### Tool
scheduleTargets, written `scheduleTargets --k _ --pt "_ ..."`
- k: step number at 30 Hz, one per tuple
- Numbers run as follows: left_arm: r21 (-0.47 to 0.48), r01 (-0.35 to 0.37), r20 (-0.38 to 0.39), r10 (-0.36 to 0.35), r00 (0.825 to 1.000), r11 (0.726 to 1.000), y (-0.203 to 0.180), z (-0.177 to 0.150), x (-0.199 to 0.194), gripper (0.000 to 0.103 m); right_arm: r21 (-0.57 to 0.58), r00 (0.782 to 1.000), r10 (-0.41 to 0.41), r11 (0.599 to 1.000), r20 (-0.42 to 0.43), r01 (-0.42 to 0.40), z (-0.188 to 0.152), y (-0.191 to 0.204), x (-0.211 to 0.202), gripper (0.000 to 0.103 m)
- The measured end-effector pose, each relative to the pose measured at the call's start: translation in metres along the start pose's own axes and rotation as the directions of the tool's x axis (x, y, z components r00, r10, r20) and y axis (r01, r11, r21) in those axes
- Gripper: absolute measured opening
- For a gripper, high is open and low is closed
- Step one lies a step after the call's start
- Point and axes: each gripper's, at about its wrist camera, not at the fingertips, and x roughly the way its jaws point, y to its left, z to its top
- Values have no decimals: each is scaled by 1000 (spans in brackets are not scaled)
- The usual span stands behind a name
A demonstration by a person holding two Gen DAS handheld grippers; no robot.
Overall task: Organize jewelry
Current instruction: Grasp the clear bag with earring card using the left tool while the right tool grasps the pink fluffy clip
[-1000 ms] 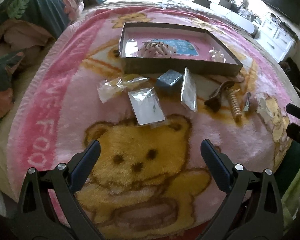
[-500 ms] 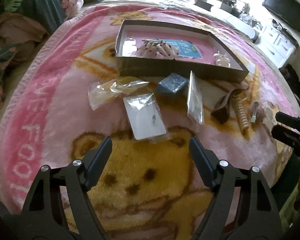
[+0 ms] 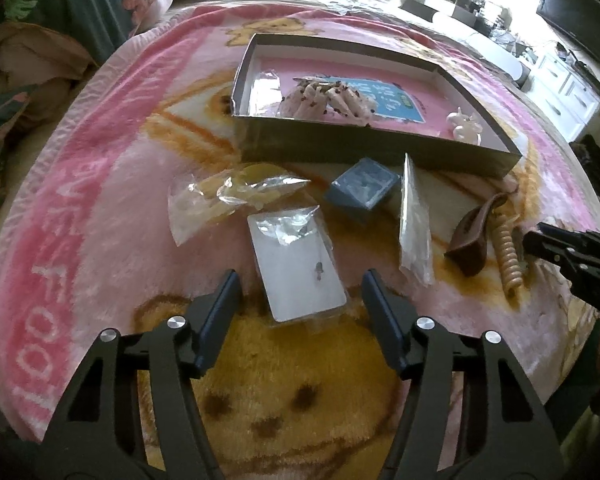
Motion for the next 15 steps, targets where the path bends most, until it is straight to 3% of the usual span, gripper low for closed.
scheduleTargets --k 4,7,15 --pt "-3 3 5 -3 1000 1000 0 4 3 48 -2 1000 -8 1000 -8 8 4 1 8 27" --pt "4 5 1 -5 1000 1000 -2 7 8 37 -9 999 -23 1000 -25 23 5 1 12 27" --pt "28 30 4 -30 1000 999 -6 5 7 33 -13 999 -27 1000 -38 27 3 1 9 27"
